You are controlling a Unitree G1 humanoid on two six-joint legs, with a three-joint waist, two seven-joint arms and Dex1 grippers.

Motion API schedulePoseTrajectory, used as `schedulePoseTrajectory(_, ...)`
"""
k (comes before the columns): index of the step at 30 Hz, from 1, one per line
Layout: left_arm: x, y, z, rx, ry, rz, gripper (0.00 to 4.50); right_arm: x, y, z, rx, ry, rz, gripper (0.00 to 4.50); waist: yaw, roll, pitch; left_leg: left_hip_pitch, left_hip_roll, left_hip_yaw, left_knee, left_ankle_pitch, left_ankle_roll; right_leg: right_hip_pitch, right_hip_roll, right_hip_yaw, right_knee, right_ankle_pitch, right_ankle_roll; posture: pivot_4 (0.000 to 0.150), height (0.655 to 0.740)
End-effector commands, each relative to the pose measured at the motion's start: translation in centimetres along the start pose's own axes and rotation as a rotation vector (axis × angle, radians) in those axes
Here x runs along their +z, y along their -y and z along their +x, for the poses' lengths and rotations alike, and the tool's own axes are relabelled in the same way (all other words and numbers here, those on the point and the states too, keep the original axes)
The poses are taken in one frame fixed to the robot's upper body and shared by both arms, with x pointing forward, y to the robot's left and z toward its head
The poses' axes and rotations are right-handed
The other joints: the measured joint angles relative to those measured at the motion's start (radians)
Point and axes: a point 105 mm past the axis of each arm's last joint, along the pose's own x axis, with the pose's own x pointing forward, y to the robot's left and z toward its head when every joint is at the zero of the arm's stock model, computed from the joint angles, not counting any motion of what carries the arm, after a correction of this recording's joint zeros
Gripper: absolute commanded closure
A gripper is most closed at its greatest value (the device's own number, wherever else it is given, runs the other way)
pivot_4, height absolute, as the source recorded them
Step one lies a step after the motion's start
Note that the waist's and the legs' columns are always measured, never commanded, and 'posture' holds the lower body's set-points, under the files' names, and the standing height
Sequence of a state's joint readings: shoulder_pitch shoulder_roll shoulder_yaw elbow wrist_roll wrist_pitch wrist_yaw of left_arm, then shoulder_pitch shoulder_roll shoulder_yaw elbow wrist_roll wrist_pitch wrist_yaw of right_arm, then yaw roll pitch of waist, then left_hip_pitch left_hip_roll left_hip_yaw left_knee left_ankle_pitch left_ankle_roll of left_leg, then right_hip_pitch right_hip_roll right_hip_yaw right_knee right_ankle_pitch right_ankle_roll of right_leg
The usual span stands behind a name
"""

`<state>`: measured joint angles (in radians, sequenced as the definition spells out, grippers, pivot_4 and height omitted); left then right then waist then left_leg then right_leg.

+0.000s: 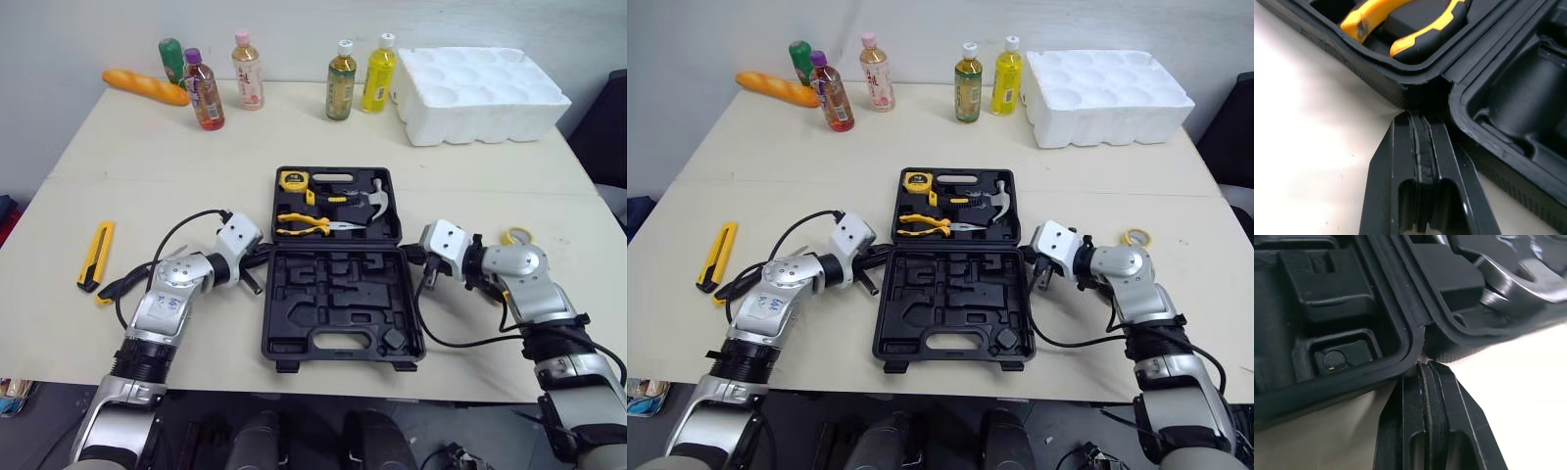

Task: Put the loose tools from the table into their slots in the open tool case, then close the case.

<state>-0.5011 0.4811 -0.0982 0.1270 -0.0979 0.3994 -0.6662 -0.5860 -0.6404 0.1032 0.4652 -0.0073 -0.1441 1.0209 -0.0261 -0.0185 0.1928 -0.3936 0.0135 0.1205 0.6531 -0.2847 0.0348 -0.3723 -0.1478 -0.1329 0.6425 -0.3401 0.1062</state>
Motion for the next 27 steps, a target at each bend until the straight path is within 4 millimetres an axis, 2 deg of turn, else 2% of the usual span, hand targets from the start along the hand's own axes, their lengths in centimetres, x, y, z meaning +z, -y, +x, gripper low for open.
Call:
schedulePoseTrajectory(1,2.2,2.3,0.7,-0.140,0.079,0.083,4.45,1.4,-1.6,0.0,0.075,0.047,-0.028,4.50,0.001,0.000,0.000,0.000,0.000,0.000,0.000,0.000,0.000,0.000,0.000,0.000,0.000,0.000,0.000,0.150,0.7400)
schedulePoseTrajectory(7,2.0,3.1,0.7,-0.191,0.073,0.100,4.45,1.3,-3.1,-1.1,0.090,0.034,-0.007,4.50,0.010,0.000,0.000,-0.001,0.000,-0.001,0.000,0.000,0.000,0.000,0.000,-0.001,-0.001,0.000,0.000,0.150,0.7400)
schedulePoseTrajectory(19,1.3,2.6,1.1,-0.173,0.030,0.089,4.45,0.8,-3.4,-1.9,0.026,-0.005,0.015,4.50,0.025,0.000,0.000,0.000,0.000,-0.001,0.000,0.000,0.000,0.001,0.000,-0.001,-0.001,0.000,0.000,0.150,0.7400)
schedulePoseTrajectory(27,1.4,1.1,-0.9,-0.144,-0.044,0.153,4.45,0.6,-3.3,-2.3,0.038,-0.019,0.013,4.50,0.020,0.000,0.000,0.000,0.000,-0.001,-0.001,0.000,0.000,0.001,0.000,-0.001,-0.001,0.000,0.000,0.150,0.7400)
